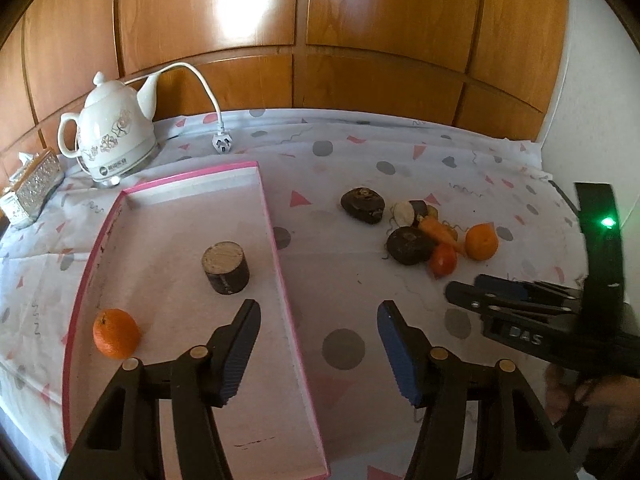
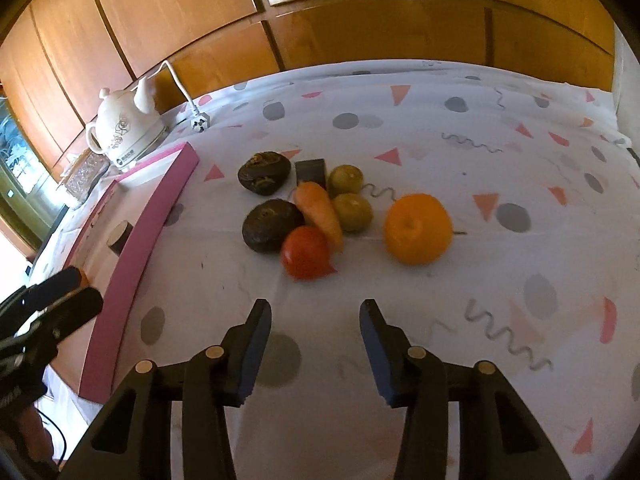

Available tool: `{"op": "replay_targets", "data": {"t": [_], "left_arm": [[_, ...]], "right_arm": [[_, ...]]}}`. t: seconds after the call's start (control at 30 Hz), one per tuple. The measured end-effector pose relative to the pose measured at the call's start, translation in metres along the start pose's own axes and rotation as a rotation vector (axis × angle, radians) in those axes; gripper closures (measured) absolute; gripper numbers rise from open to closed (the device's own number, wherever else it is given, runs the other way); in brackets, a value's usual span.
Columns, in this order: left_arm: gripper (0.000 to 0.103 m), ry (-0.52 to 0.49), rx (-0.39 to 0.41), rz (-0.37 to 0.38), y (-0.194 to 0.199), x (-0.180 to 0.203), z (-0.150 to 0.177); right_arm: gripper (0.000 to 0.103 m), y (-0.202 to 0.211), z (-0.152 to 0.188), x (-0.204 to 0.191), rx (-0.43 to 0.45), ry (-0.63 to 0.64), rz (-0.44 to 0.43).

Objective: Organize fruits
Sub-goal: 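Grasp the red tomato with the right gripper, then grasp a dark round root slice with the left gripper while the right holds the tomato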

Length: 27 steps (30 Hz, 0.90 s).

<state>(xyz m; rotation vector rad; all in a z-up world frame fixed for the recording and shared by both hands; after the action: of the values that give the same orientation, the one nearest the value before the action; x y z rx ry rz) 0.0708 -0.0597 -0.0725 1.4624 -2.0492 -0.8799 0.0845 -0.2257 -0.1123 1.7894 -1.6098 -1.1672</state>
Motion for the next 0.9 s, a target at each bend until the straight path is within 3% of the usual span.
{"op": "replay_targets", "data": {"t": [0.27, 0.3, 0.33, 0.9], "left_arm": [[0.042, 0.027, -0.022, 0.034, -0.012, 0.002, -0.005], [0.042, 0.029, -0.024, 0.038, -0.013, 0.002, -0.006], [0.042, 0.033, -0.028, 0.046, -0.015, 0.003, -0.008], [0.042, 0.016, -0.126, 0.187, -0.081, 0.052, -0.039]], "right_arm": [[0.057, -0.022, -0.019, -0.008, 0.017, 0.007, 0.015], [0.062, -0.023, -0.021, -0.01, 0.021, 0.014, 0.021], [0.076, -0.024, -0.022, -0.011, 0.022, 0.022, 0.032], [0.075, -0.001, -0.003, 0.017, 0.0, 0.059, 0.037]]}}
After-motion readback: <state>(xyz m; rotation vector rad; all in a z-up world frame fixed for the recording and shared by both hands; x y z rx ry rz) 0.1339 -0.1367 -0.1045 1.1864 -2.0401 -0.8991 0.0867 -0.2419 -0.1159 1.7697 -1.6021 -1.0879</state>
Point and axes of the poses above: each gripper's, at about its wrist camera, not at the fingertips, and y roughly against the way its jaws point, x to its right, z to its underside, the point moved 5 cm from there along -y, roughly the way its jaws point, and after that the axes turned 5 degrees about -y, right-handed, at the moved point
